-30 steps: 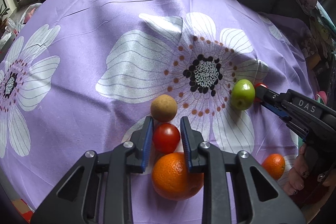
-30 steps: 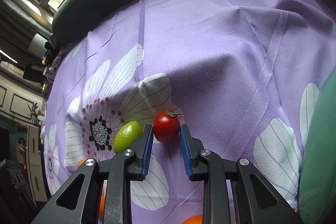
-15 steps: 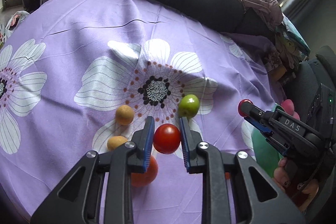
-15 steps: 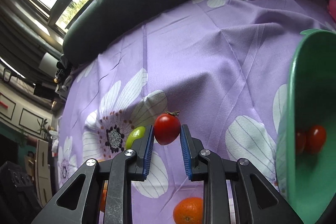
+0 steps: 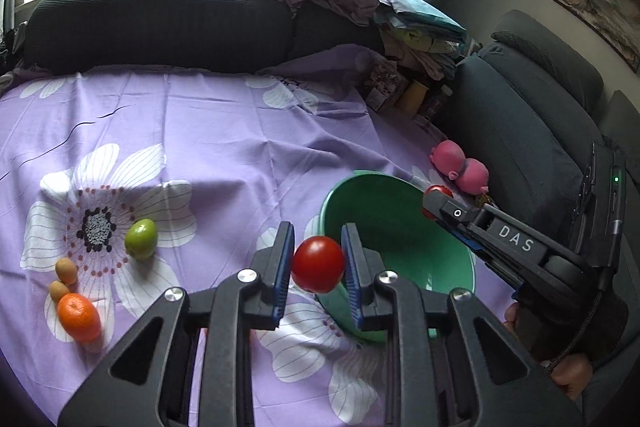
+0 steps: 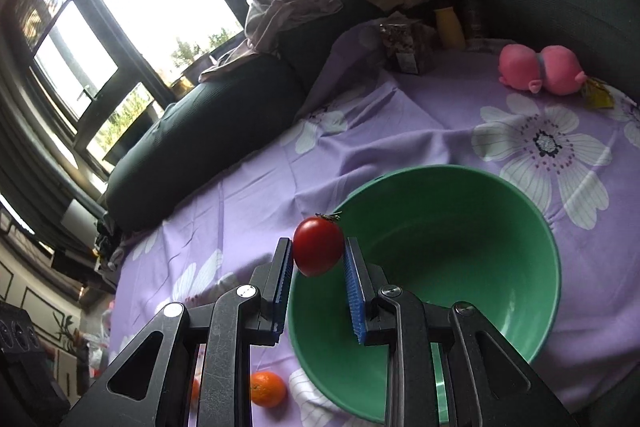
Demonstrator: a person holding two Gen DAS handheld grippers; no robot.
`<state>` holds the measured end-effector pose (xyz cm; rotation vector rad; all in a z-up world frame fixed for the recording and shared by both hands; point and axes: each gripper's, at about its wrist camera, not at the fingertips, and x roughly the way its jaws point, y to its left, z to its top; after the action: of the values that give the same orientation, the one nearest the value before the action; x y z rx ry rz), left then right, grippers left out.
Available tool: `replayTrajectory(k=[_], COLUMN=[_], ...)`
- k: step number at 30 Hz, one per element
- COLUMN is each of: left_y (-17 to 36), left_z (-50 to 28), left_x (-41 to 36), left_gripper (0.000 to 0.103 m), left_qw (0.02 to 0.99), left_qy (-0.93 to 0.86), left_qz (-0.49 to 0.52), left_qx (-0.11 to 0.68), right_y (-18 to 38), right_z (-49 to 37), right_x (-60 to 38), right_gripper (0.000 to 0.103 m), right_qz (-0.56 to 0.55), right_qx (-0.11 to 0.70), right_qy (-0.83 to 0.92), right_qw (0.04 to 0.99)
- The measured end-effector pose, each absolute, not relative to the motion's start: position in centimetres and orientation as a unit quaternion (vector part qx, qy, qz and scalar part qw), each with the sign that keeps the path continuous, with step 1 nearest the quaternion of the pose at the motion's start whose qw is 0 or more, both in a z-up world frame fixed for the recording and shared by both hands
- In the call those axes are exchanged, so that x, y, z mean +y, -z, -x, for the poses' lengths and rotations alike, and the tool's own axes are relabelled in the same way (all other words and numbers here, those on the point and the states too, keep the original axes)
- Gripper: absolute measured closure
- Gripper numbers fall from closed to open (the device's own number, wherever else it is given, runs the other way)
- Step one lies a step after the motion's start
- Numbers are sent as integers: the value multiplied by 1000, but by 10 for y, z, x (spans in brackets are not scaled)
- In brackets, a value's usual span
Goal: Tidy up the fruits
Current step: 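Carry both tomatoes to the green bowl and open both tools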
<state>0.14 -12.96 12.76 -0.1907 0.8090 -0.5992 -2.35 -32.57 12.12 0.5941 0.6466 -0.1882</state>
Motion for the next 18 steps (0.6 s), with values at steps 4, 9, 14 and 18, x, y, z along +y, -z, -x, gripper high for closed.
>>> replayTrajectory(k=[4, 9, 14, 18], left_y=[-118, -107, -99, -93], left_z=[-2, -6, -12, -14], left_x=[-171, -207, -222, -227], left_gripper=[79, 79, 79, 79], left_qw=[849, 833, 828, 822], left_qy=[330, 355, 357, 359], left_qz=[80, 63, 57, 53], left_qx=[406, 419, 429, 438], right_y=[-115, -103, -94, -90], right_z=[35, 41, 41, 39], right_x=[-356, -377, -386, -387], right_gripper=[76, 76, 76, 76], right_qz=[-315, -328, -337, -338], right_qx=[311, 321, 332, 341], right_qy=[122, 145, 150, 152], right_qw=[888, 877, 868, 864])
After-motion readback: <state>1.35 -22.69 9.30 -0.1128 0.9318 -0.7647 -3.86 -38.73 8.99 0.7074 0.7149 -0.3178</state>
